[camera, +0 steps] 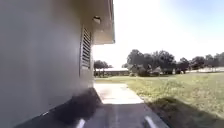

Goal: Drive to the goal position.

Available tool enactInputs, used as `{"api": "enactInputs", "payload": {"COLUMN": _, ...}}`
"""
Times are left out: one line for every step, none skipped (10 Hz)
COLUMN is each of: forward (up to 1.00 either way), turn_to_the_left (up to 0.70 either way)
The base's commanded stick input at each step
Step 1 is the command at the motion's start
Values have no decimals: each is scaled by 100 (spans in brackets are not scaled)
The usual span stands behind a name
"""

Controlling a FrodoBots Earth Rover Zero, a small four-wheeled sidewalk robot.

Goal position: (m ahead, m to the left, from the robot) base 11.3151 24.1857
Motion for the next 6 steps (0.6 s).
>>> {"api": "enactInputs", "payload": {"forward": 70, "turn_to_the_left": 0}}
{"api": "enactInputs", "payload": {"forward": 70, "turn_to_the_left": 16}}
{"api": "enactInputs", "payload": {"forward": 70, "turn_to_the_left": 35}}
{"api": "enactInputs", "payload": {"forward": 70, "turn_to_the_left": 35}}
{"api": "enactInputs", "payload": {"forward": 70, "turn_to_the_left": 35}}
{"api": "enactInputs", "payload": {"forward": 70, "turn_to_the_left": 35}}
